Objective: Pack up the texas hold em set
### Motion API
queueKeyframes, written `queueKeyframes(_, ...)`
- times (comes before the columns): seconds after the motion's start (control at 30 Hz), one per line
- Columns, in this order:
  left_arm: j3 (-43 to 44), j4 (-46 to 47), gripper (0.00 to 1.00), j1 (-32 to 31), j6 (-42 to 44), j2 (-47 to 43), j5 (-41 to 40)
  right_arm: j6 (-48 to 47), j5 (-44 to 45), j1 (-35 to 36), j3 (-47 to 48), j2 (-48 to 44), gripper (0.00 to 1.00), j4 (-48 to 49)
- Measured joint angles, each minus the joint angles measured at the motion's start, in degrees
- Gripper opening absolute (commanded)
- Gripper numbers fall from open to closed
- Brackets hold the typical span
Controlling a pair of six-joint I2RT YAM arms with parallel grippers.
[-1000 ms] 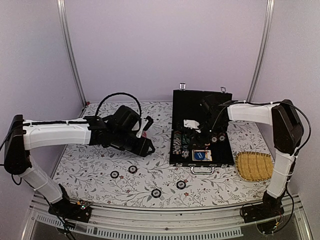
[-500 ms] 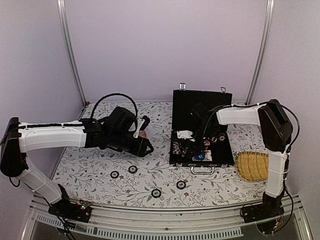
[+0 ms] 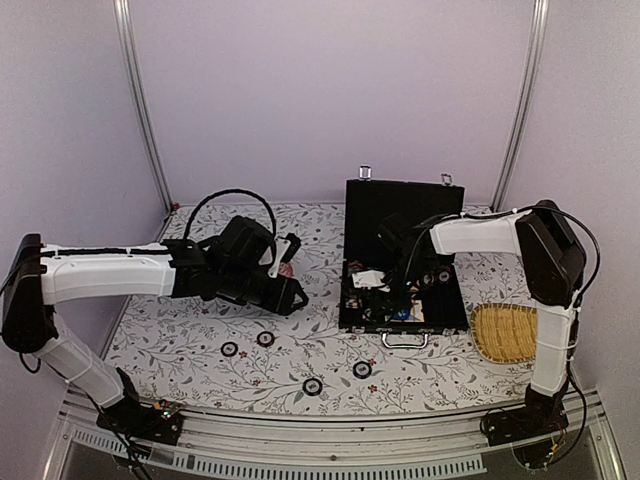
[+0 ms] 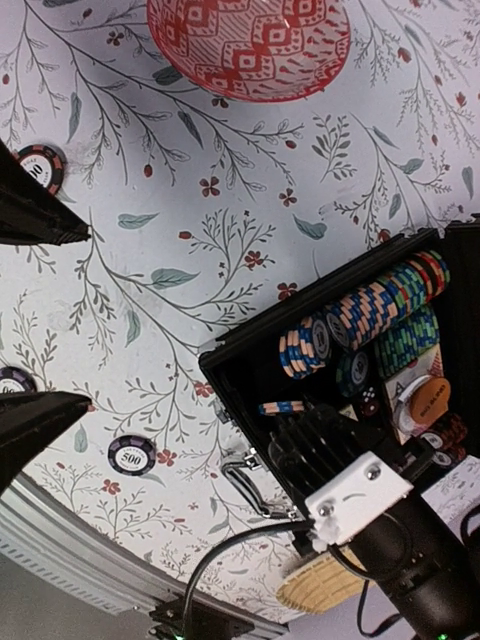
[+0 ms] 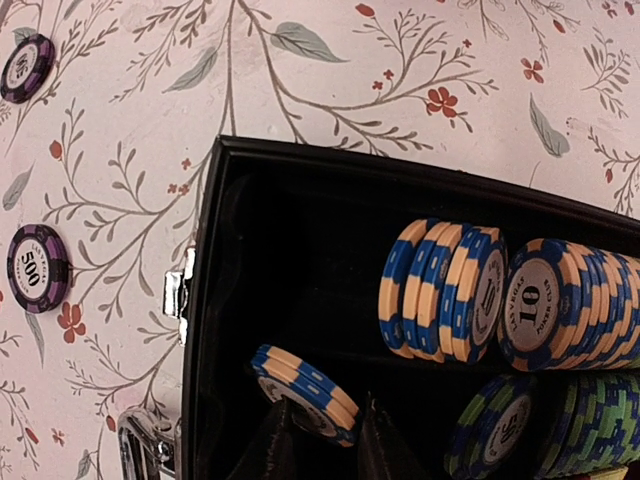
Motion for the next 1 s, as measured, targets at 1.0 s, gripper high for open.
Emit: queueKeyframes(1.0, 0.0, 1.2, 0.51, 0.0, 0.0, 3.1, 1.8, 1.3, -1.2, 1.9, 0.7, 0.0, 0.07, -2.3)
